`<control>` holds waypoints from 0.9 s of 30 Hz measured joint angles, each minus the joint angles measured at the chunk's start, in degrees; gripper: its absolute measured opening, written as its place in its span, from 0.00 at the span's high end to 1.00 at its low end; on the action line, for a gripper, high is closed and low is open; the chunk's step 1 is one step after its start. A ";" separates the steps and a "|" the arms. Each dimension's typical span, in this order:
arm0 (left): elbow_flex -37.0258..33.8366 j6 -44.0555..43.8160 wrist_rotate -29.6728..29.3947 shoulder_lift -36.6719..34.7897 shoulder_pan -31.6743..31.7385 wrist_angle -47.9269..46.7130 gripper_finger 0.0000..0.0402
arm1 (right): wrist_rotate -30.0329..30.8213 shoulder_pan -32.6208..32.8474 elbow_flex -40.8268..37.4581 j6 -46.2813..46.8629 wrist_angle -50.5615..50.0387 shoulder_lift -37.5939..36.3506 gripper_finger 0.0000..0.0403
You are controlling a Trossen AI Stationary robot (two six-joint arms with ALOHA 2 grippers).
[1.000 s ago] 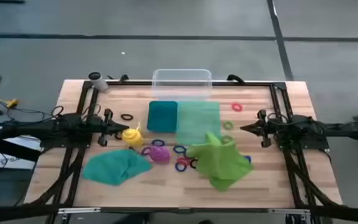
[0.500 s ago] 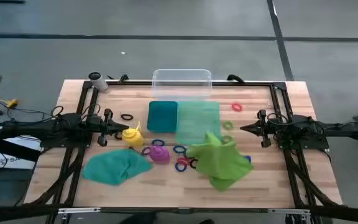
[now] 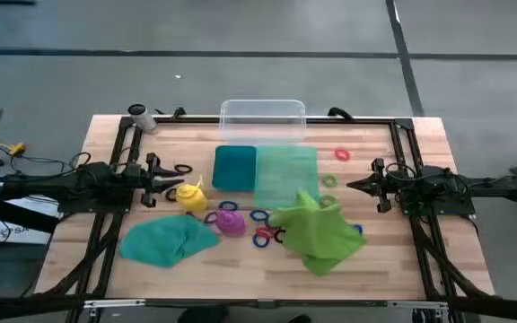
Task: Pick & Place Sports Items
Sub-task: Put the yellow tumbler into the transparent bin
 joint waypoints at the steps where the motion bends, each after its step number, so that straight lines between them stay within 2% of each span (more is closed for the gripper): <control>1: 0.02 -0.32 0.94 0.00 -0.10 0.10 0.64 | 0.00 0.00 0.00 0.00 0.00 0.00 1.00; 9: 1.83 -1.60 7.51 0.00 -2.17 0.15 0.36 | 0.00 0.00 0.00 0.00 -0.02 0.00 1.00; 16: 3.10 -2.56 8.61 0.02 -5.73 -0.83 0.22 | 0.00 0.00 0.00 0.00 -0.01 0.00 1.00; 19: 3.15 -1.14 6.19 0.02 -6.96 -1.91 0.21 | 0.00 0.00 0.00 0.00 0.00 0.00 1.00; 27: 3.25 2.80 -5.00 1.99 -9.75 -3.72 0.21 | 0.00 0.00 0.00 0.00 0.00 0.00 1.00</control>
